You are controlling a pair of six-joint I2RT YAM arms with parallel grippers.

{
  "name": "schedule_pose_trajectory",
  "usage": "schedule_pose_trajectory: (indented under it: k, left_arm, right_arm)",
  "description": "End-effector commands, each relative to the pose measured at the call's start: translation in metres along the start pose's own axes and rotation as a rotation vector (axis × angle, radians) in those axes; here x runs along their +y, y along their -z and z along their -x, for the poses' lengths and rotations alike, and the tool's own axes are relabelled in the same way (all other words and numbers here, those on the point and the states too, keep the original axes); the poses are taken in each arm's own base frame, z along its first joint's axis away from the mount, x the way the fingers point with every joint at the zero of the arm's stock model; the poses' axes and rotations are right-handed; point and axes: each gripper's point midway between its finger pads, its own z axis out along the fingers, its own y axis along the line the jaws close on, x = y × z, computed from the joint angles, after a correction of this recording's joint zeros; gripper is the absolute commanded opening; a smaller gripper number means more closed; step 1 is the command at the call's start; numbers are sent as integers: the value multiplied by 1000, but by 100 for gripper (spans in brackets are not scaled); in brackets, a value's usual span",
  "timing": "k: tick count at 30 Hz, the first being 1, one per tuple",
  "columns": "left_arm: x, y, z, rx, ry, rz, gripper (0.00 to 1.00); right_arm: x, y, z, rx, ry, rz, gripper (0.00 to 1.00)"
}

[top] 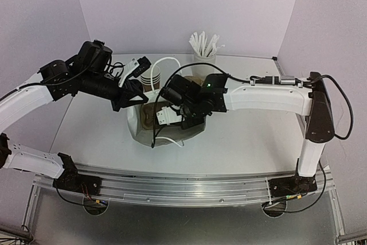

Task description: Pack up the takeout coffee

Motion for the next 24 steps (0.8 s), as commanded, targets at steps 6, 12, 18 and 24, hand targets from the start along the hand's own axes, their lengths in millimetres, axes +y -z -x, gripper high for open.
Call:
schedule_pose_trajectory:
  k: [6, 12, 18, 24]
  left_arm:
    - [-11, 7, 19, -42, -2, -67, 0]
    - [-5, 4, 15, -33, 41, -80, 0]
    - [-1, 3, 15, -31, 69, -94, 0]
    - [-2, 8, 20, -25, 118, -122, 0]
  right_arm:
    - [3, -19, -6, 12, 7, 43, 25]
    - [-12, -23, 10, -19, -9, 24, 23]
    - [-17, -16, 15, -45, 18, 15, 23]
    - [-12, 5, 29, -134, -11, 56, 22]
